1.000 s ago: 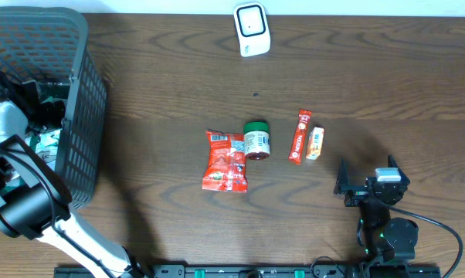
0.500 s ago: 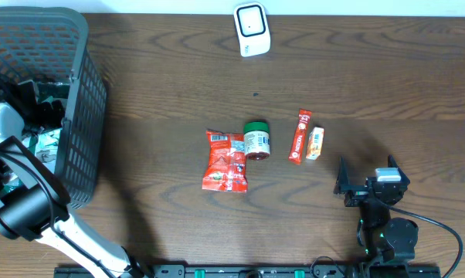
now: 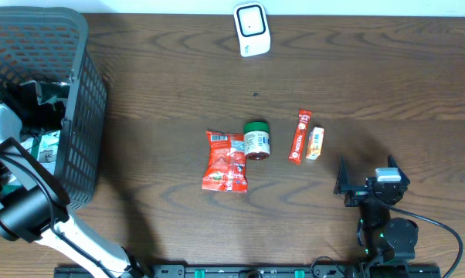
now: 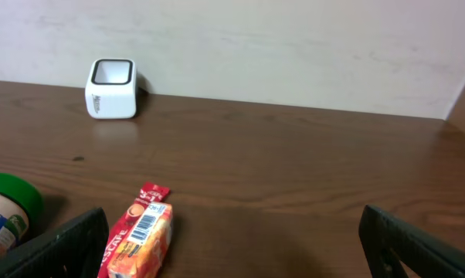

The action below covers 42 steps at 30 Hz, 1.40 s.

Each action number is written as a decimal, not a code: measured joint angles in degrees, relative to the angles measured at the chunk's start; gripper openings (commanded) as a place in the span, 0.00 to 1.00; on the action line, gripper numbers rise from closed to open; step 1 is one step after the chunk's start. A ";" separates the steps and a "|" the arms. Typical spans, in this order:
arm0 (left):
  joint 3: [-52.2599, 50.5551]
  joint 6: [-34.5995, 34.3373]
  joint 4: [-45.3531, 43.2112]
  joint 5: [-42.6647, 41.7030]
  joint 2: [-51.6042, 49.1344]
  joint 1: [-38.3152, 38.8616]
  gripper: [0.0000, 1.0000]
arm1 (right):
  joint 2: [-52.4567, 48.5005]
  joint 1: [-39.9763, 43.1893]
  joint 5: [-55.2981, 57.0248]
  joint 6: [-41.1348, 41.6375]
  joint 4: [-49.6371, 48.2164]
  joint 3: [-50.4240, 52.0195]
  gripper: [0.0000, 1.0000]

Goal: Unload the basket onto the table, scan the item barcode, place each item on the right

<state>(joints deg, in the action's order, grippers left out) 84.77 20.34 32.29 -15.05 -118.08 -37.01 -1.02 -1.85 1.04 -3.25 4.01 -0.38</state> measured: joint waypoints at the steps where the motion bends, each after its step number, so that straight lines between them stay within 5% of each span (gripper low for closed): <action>1: 0.00 -0.15 0.13 0.26 0.13 0.07 0.98 | 0.00 0.00 0.00 0.00 -0.02 0.02 0.99; 32: -2.58 -1.92 -0.90 11.67 1.57 4.98 0.99 | 0.00 0.00 0.00 0.00 0.00 0.00 0.99; 35: -1.86 -2.36 -1.68 12.79 0.96 5.01 0.86 | 0.00 0.00 0.00 0.00 0.00 0.00 0.99; 39: -1.22 -2.97 -2.62 14.27 0.20 5.38 0.50 | 0.00 0.00 0.00 0.00 0.00 0.00 0.99; 42: -1.14 -2.75 -2.95 15.63 -0.04 5.35 0.36 | 0.00 0.00 0.00 0.00 0.00 0.02 0.99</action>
<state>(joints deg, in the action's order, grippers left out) 83.64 17.58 29.34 0.58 -118.13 -31.66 -1.02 -1.85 1.04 -3.25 4.01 -0.36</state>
